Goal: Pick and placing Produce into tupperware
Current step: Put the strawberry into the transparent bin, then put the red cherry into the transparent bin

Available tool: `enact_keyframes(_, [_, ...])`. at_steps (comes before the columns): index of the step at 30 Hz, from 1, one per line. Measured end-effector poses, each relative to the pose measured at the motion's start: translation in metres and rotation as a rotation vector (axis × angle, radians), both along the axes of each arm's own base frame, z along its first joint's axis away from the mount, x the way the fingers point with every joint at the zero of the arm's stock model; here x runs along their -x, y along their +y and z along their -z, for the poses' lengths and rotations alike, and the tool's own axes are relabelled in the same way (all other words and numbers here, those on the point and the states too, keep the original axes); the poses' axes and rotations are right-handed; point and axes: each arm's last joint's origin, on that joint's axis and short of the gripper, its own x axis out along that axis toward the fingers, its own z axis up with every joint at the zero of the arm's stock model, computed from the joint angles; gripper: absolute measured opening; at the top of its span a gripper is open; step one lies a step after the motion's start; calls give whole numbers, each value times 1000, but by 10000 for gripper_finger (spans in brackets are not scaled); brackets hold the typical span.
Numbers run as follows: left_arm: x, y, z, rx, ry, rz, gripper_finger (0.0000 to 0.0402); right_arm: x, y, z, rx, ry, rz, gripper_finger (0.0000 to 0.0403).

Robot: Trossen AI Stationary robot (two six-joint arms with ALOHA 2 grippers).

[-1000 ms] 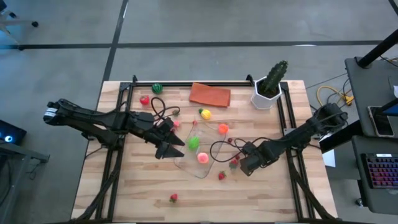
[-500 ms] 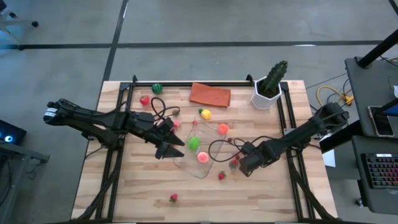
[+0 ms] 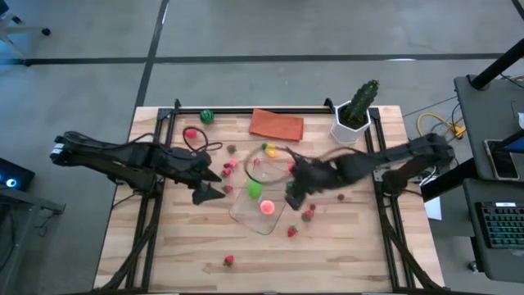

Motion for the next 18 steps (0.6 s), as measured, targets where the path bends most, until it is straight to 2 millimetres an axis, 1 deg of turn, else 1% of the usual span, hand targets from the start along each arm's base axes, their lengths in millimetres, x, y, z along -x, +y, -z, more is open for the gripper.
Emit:
enact_keyframes(2, [7, 2, -3, -6, -27, -17, 370, -19, -13, 8, -27, 49, -52, 204])
enact_keyframes(4, [14, 3, -4, -11, -46, -30, 370, -36, -19, 19, -32, 91, -106, 212])
enact_keyframes(7, [23, 5, 0, 7, -54, -47, 370, -57, -19, 30, -8, 148, -176, 235])
enact_keyframes(10, [30, 6, 11, 22, -40, -73, 370, -67, -18, 31, 40, 218, -190, 265])
enact_keyframes(12, [32, 7, 20, 28, -26, -86, 370, -69, -16, 27, 128, 265, -184, 287])
enact_keyframes(14, [33, 7, 28, 40, -17, -95, 370, -64, -11, 17, 253, 302, -153, 307])
enact_keyframes(16, [31, 7, 35, 43, -25, -95, 370, -52, -2, 2, 353, 315, -99, 324])
enact_keyframes(18, [28, 6, 41, 45, -36, -95, 370, -34, 6, -9, 364, 358, -52, 335])
